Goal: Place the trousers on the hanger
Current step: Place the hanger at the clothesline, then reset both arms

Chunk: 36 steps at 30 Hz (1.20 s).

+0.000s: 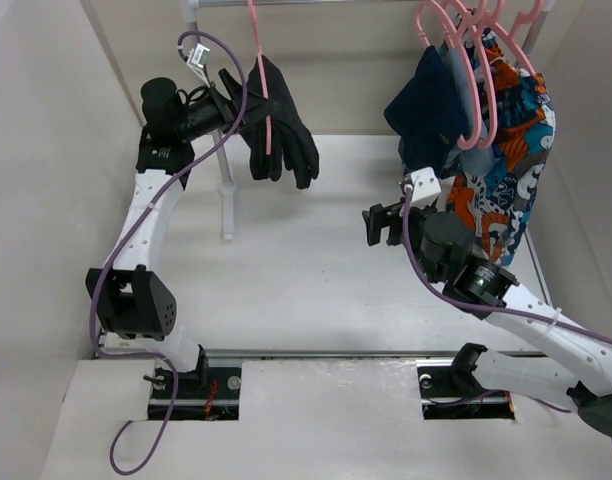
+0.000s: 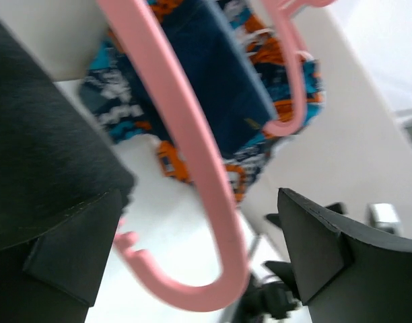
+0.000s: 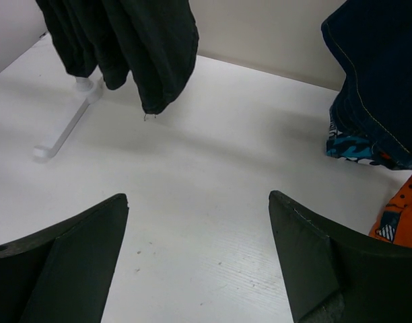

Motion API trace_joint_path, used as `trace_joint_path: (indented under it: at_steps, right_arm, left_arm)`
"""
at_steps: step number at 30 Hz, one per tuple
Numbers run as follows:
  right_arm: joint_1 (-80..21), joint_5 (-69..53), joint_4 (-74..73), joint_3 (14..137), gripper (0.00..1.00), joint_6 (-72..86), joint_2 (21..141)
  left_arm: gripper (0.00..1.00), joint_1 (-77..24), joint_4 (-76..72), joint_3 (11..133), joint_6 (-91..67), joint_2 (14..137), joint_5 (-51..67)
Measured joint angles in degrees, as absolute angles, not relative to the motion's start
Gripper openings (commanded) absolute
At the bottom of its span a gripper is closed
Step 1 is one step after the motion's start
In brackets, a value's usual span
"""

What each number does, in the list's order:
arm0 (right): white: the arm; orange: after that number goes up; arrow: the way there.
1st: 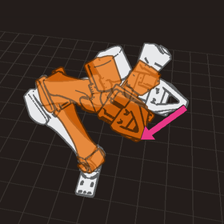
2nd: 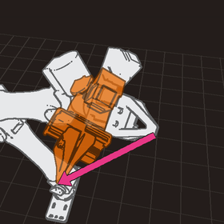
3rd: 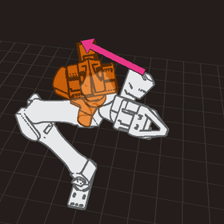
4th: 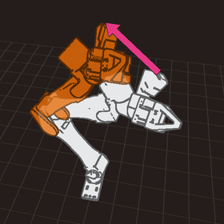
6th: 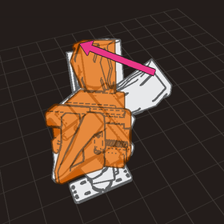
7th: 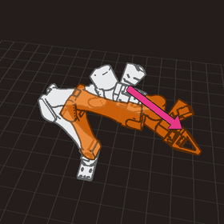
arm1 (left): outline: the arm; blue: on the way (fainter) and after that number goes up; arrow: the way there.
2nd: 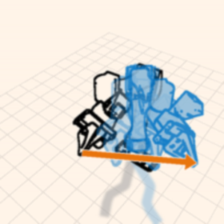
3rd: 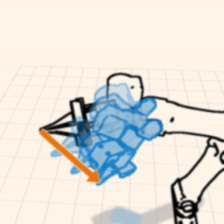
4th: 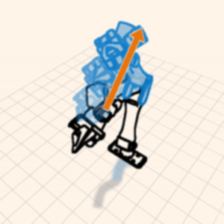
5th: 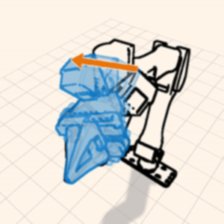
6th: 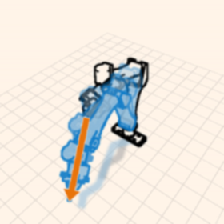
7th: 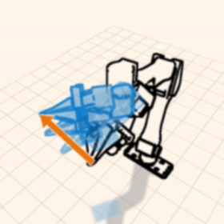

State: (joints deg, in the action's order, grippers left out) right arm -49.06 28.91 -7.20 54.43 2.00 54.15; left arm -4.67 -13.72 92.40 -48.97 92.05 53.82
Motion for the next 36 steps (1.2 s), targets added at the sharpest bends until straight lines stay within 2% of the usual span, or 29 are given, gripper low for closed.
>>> trace_joint_path:
  at_steps: [7,9,15,20,28,31,36]
  right_arm:
    - [-49.1,28.5,-7.5,54.4,0.91,2.4,53.5]
    - [-49.1,28.4,-7.7,54.4,1.0,2.6,53.5]
    - [-44.9,25.4,-8.6,54.4,1.0,2.9,53.5]
    - [-39.0,22.8,-11.3,53.8,1.0,3.7,53.4]
    - [-33.9,20.7,-14.0,46.6,1.0,4.7,49.1]
    - [-32.9,20.6,-14.8,44.9,1.0,4.8,47.3]
    - [-32.6,21.1,-15.0,42.9,1.0,5.5,44.9]
  left_arm:
    - [1.0,-4.4,6.5,96.0,-29.6,88.9,45.8]
    - [1.0,-4.4,11.0,95.8,-24.3,86.9,42.4]
    - [1.0,-4.4,19.3,87.1,-9.8,76.0,30.7]
    - [1.0,-4.4,21.8,74.7,-2.6,62.8,16.9]
    - [1.0,-3.9,14.1,40.7,1.3,37.4,-8.0]
    - [1.0,-3.6,9.5,31.4,1.2,34.6,-13.7]
    - [1.0,-2.7,2.3,23.2,0.5,34.5,-17.0]
